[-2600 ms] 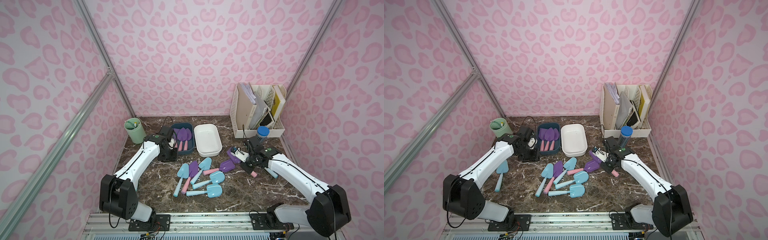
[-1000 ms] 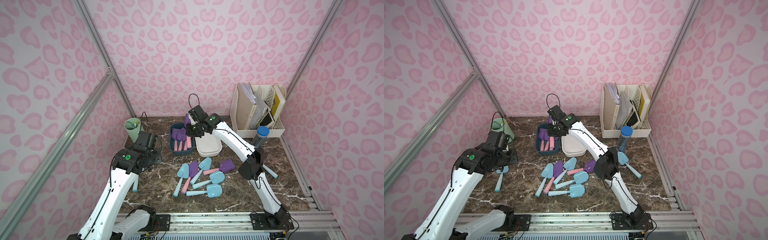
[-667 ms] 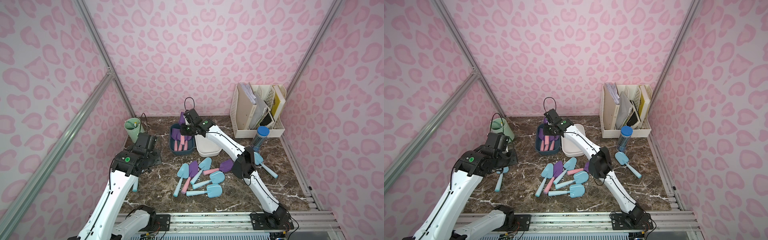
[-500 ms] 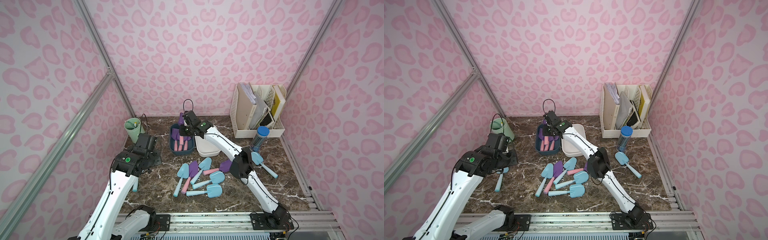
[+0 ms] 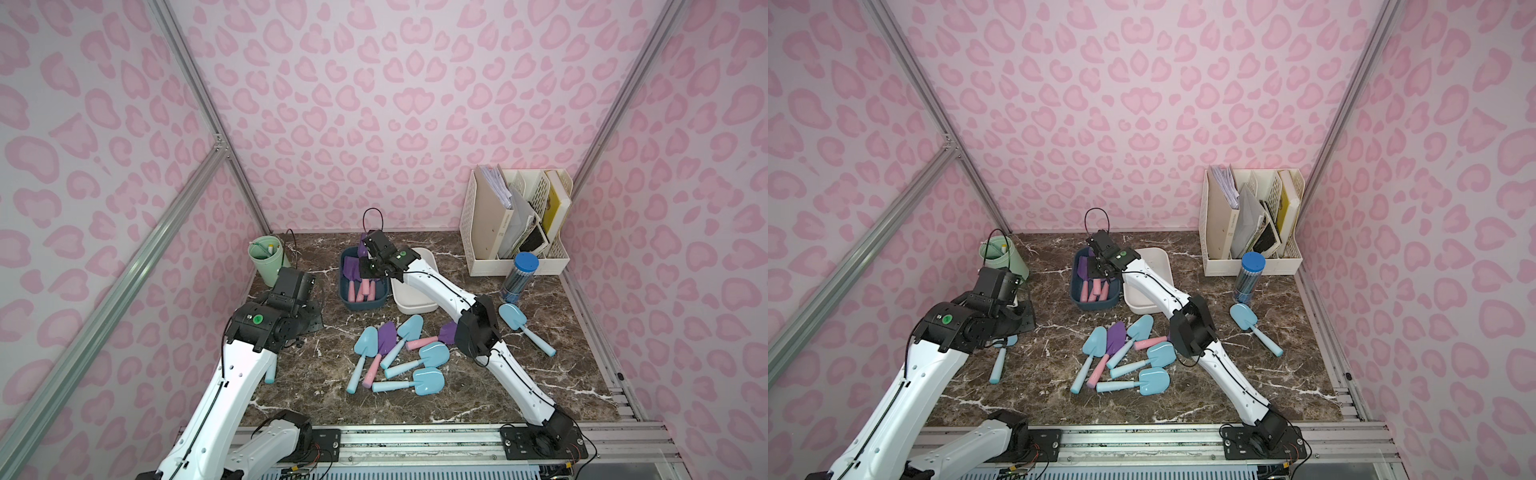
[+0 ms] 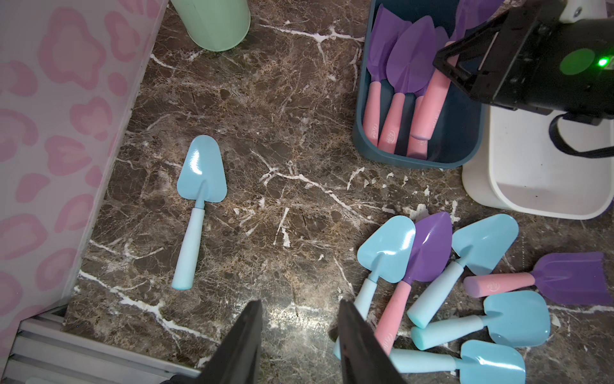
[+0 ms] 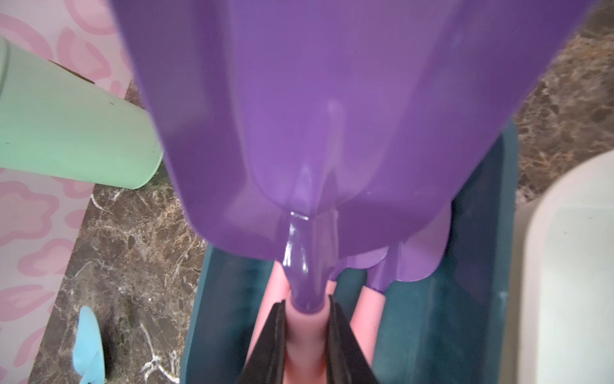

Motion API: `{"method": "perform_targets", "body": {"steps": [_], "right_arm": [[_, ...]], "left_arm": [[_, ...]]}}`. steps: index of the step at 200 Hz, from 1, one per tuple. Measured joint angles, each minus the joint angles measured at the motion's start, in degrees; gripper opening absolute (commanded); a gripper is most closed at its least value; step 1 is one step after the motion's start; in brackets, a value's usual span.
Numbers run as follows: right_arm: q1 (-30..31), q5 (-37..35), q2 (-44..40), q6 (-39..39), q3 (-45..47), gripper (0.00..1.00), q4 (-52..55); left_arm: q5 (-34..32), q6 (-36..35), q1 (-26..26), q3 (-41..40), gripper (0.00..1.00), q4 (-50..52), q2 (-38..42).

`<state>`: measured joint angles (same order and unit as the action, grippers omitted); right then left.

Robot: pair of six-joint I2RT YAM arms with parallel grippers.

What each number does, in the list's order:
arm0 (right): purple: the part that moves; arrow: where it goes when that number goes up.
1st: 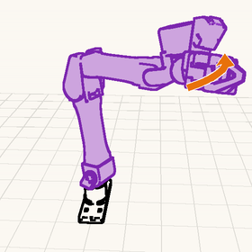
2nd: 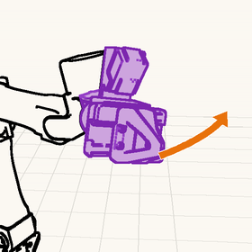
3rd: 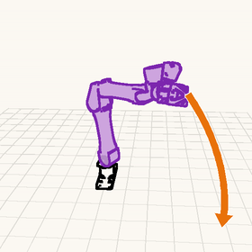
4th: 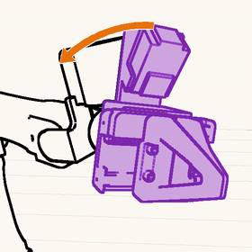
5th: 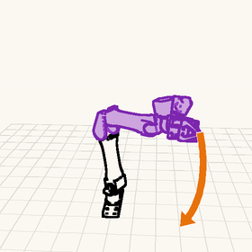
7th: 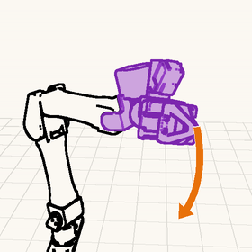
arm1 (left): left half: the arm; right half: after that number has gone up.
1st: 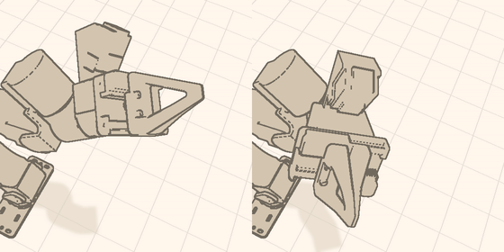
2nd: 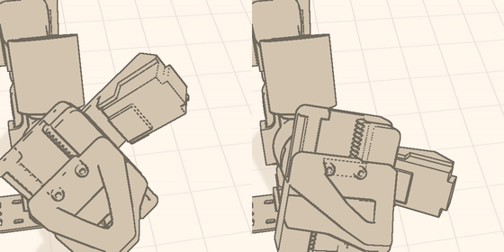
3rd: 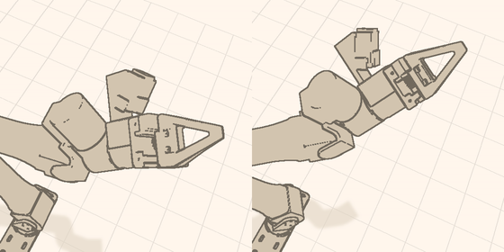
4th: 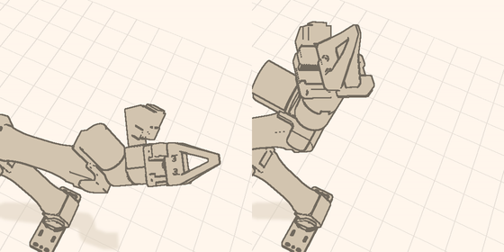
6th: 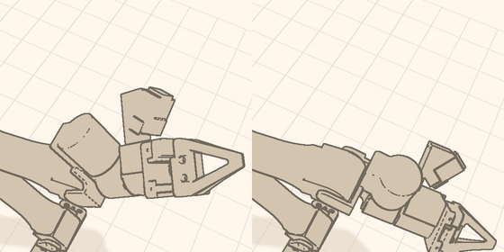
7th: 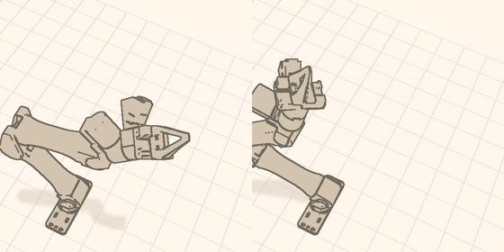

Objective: Sort the small shovels by color and place them into the storage box
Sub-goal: Place the shovel in the storage box.

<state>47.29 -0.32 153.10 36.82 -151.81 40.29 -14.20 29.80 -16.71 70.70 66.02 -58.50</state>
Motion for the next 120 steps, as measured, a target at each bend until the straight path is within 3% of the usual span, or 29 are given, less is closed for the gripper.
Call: {"method": "perform_targets", "body": {"steps": [120], "right_arm": [[0.5,-0.8,1.3,-1.1,0.0,0.0,1.2]], "left_arm": [[-0.1,0.0,0.0,-0.5,0.43,-0.4,-0.2]]}}
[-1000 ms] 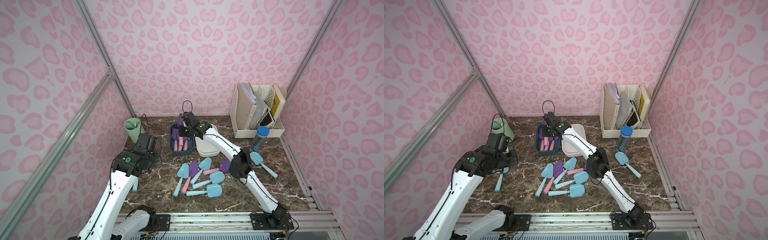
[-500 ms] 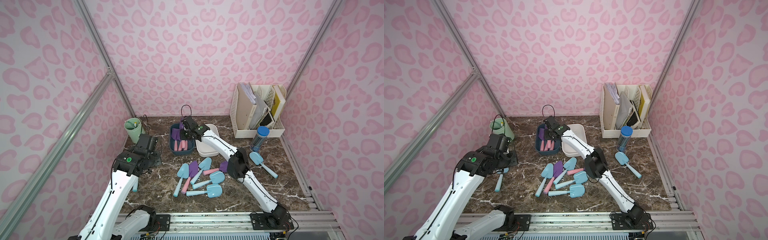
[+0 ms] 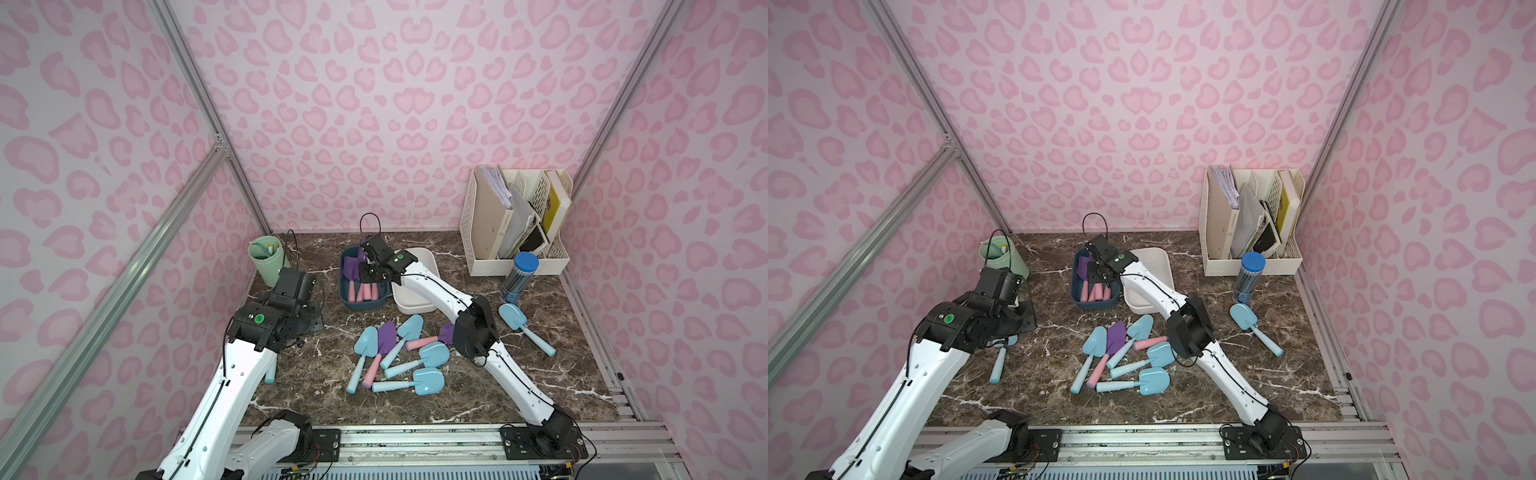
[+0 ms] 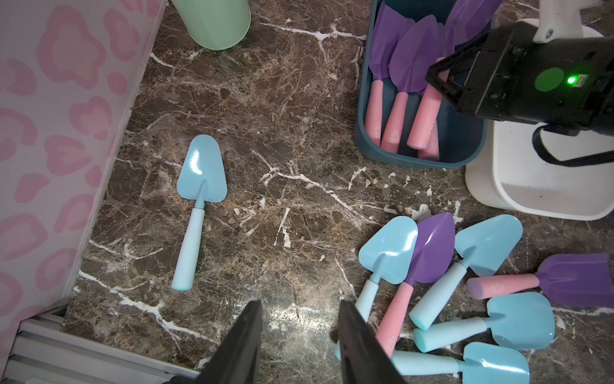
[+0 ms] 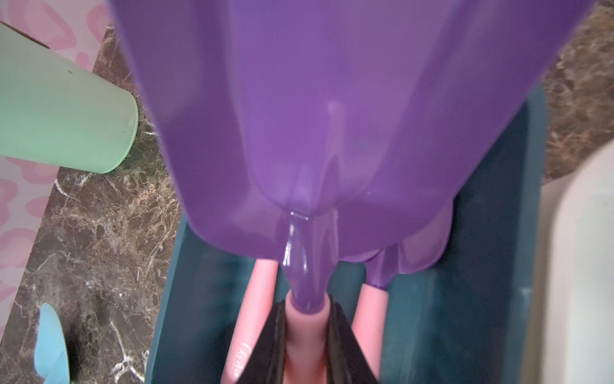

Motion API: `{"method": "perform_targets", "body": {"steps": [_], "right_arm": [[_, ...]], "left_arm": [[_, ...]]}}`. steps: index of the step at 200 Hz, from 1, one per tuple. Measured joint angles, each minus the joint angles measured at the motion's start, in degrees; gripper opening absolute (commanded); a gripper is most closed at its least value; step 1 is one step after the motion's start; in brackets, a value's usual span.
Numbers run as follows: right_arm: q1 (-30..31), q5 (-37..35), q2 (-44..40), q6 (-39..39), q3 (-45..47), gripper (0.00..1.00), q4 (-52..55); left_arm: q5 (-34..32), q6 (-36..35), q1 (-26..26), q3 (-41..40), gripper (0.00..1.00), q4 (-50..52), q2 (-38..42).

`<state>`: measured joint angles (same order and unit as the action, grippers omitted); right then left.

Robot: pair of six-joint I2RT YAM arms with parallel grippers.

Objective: Sort the small shovels by color and place them into the storage box
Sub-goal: Place the shovel in the storage box.

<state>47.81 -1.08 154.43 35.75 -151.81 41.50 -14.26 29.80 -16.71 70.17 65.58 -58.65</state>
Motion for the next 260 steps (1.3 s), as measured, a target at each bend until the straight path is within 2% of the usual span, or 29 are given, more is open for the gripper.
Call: {"method": "perform_targets", "body": {"steps": [206,260], "right_arm": [[-0.6,1.6,3.4,0.6,0.0,0.0,-1.5],[-0.6,1.8,3.7,0.9,0.0,0.03,-1.8]], "left_arm": [[-0.6,-0.4,0.0,-0.9,0.44,-1.5,-0.6],[-0.8,-1.0,0.1,-0.9,0.44,-1.5,-0.6]]}}
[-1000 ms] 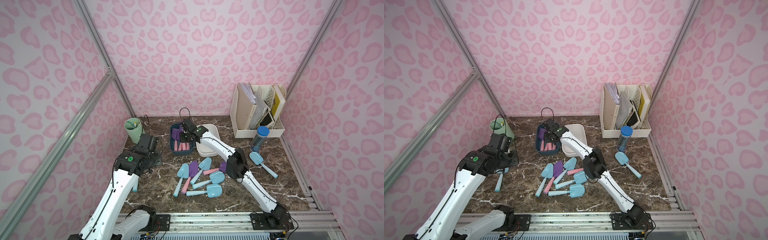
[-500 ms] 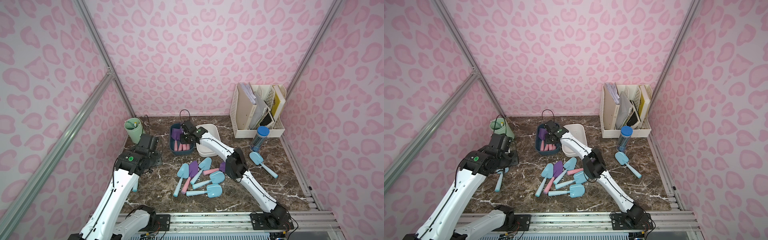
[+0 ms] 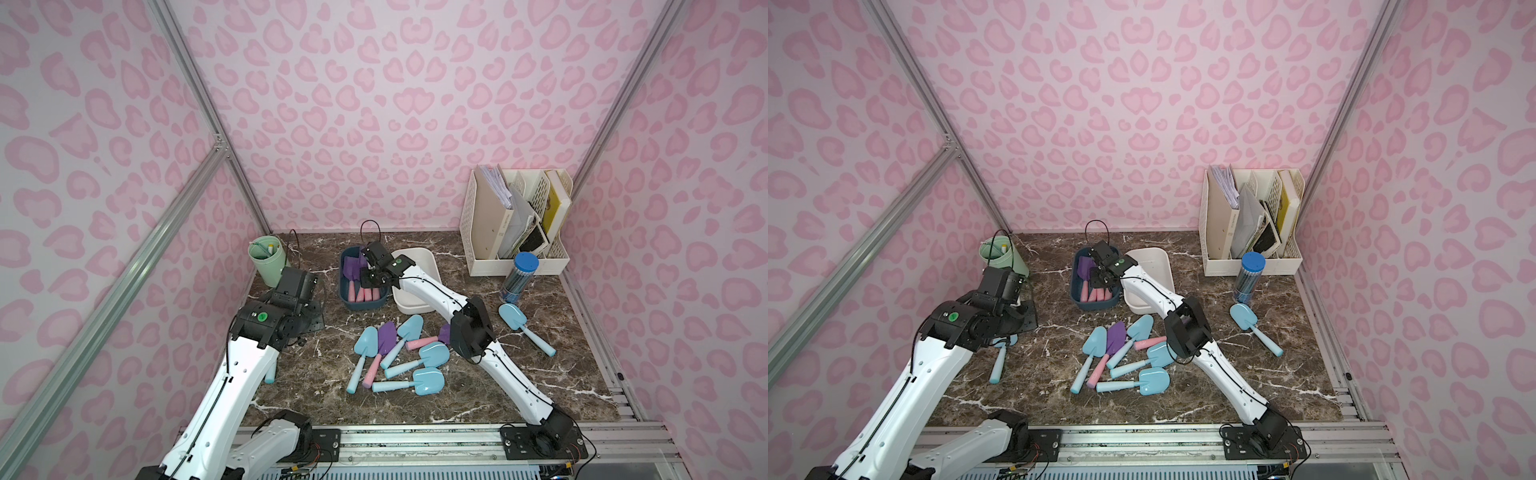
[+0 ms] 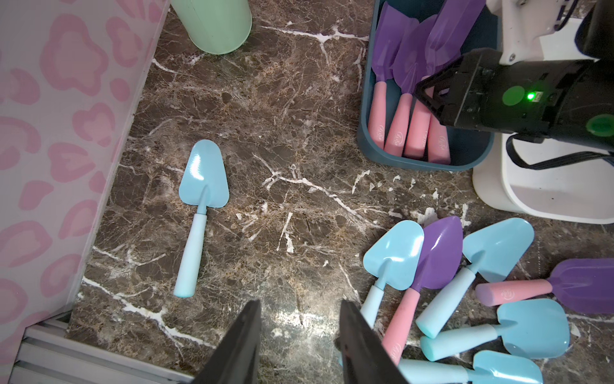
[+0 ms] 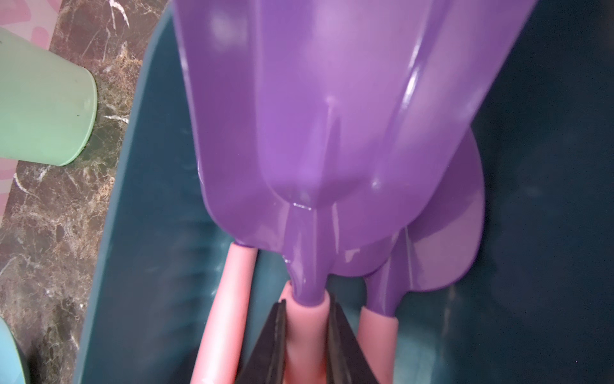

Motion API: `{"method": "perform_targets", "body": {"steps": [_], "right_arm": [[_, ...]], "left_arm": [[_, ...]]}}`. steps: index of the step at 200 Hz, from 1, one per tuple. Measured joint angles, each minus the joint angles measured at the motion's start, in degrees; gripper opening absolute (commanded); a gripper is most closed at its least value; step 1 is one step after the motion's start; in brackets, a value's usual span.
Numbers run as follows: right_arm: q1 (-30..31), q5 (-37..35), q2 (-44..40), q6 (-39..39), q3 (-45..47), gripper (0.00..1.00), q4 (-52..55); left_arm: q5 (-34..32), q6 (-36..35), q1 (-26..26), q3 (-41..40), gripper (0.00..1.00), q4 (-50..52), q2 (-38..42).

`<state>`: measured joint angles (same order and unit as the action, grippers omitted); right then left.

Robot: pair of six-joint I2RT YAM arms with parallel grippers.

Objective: Sort the small shovels by color and place them into the storage box
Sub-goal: Place the shovel in the storage box, then pick up the shovel from the center of the board.

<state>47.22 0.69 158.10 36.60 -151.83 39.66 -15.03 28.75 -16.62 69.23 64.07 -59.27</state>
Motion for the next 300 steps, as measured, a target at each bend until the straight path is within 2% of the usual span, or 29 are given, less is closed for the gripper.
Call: {"method": "perform_targets", "body": {"steps": [184,300], "right_arm": [[-0.7,1.5,0.6,2.3,0.0,0.17,-0.7],[-0.7,1.5,0.6,2.1,0.0,0.29,-0.8]], "left_arm": [[0.4,-0.4,0.1,-0.1,0.47,-0.1,0.2],[0.6,-0.6,0.2,0.3,0.54,-0.1,0.4]]}}
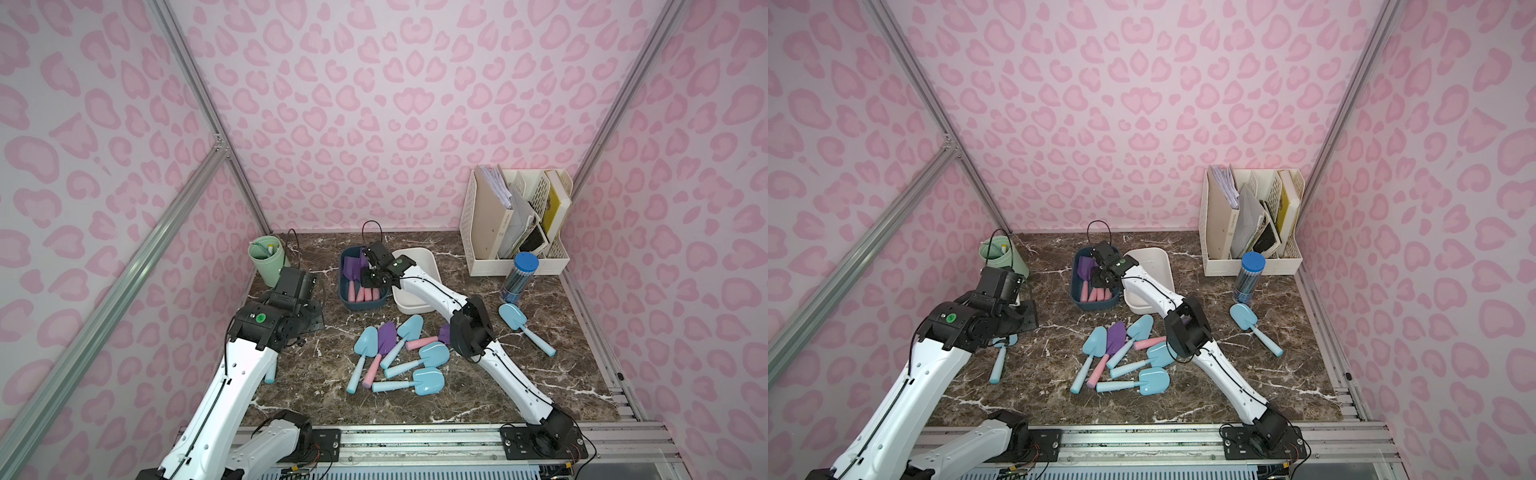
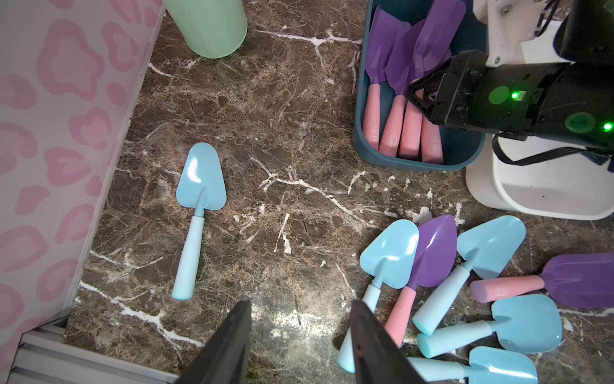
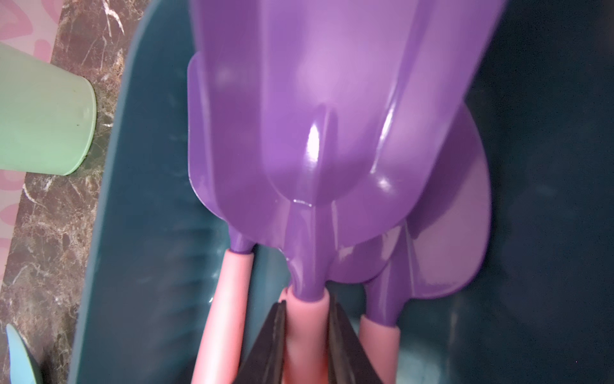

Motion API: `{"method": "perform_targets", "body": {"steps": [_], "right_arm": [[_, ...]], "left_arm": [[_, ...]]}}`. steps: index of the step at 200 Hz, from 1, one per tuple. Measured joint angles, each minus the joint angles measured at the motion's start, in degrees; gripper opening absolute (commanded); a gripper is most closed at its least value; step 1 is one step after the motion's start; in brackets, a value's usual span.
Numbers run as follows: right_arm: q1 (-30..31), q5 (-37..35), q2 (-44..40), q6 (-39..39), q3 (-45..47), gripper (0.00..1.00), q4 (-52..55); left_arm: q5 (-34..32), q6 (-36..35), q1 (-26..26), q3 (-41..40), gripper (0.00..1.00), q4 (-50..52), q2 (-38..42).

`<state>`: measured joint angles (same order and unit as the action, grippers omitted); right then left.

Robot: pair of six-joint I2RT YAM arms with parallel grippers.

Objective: Sort the small shovels by color and place them into the storage box
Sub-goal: Pick up the shovel from the center of the board.

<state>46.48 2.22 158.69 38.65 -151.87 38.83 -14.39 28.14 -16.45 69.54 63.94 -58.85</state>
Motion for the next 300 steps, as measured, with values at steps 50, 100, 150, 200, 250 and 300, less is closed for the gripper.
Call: {"method": "perform_targets", "body": {"steps": [50,100,150,200,250,300], "right_arm": [[0.0,0.2,-0.5,-0.4,0.0,0.32,-0.3],[0.2,-0.8,-4.3,-1.9,0.0,0.34,-0.4],[1.8,-3.9,-13.7,-5.9,4.7,0.38,-0.1],[2.5,-7.1,-30.5,-10.3,23.3,0.35,-0.9],[2.2,-11.0,-49.5,-13.4,48.0,0.37,-3.9],[-0.8,-12.5,-65.0,-14.8,64.9,0.4,-4.9]], "left_arm": [[0.0,0.0,0.0,0.0,0.56,0.0,0.1],[-0.1,0.0,0.0,0.4,0.56,0.1,0.2],[-1.2,0.0,0.0,0.4,0.55,0.2,0.0],[-2.9,0.2,0.0,-0.3,0.54,2.0,-0.8],[0.4,1.0,-0.2,-2.4,0.51,3.0,-3.0],[3.4,4.5,-6.1,-7.7,0.49,3.2,-5.9]]}}
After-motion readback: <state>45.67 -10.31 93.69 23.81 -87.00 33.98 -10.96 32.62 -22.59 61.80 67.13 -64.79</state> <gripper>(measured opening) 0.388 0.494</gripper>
